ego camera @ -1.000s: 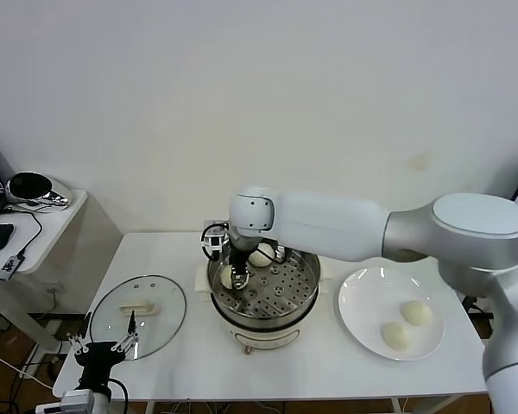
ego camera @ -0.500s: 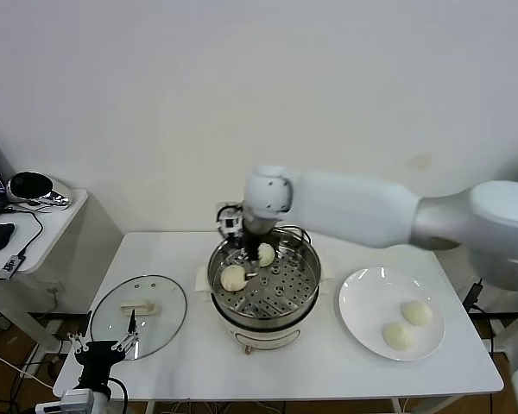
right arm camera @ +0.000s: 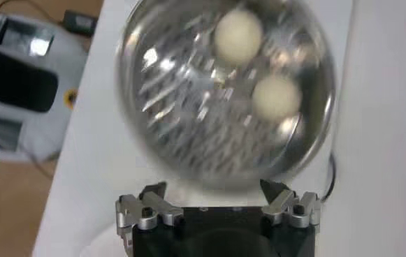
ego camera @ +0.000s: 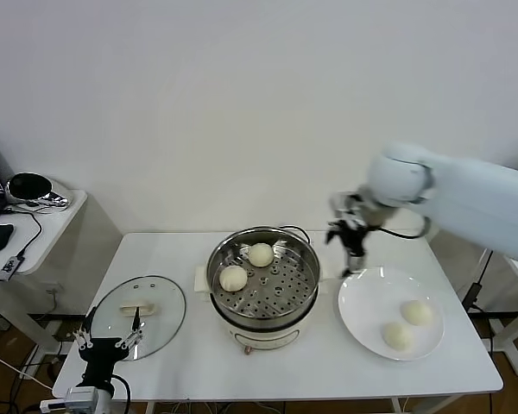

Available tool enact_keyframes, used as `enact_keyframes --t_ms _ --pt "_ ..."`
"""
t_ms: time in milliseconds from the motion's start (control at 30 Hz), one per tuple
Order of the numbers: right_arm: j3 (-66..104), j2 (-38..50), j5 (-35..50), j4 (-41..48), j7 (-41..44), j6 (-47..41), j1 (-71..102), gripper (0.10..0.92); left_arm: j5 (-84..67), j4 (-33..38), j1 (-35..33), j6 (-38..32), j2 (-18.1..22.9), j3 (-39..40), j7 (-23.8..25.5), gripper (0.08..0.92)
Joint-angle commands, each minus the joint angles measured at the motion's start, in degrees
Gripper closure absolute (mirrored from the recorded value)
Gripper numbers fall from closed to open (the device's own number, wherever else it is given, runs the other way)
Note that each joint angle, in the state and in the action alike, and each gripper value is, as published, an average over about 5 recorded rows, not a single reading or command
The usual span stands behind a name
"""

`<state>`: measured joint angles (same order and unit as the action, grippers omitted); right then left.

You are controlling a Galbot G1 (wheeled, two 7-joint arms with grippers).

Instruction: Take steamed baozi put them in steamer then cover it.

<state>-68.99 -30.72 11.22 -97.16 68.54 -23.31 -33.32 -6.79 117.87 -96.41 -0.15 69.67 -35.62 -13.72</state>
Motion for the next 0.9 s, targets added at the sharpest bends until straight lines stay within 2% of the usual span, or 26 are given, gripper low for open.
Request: enact_keyframes --t_ms 33,300,900 --pt "14.7 20.5 -14.7 -6.2 2.6 7.6 21.9 0.203 1.2 0.1 -0.3 -0.2 0.2 0.3 0.0 0.177" --pt "32.1 17.6 -21.1 -1.3 -1.4 9.6 46.1 0.203 2.4 0.8 -1.4 -0.5 1.0 -0.1 0.0 0.177" --pt "34.6 4.1 -25.4 9.1 -4.7 9.8 51.6 0.203 2.1 1.1 -2.5 -0.4 2.0 -0.9 0.0 0.177"
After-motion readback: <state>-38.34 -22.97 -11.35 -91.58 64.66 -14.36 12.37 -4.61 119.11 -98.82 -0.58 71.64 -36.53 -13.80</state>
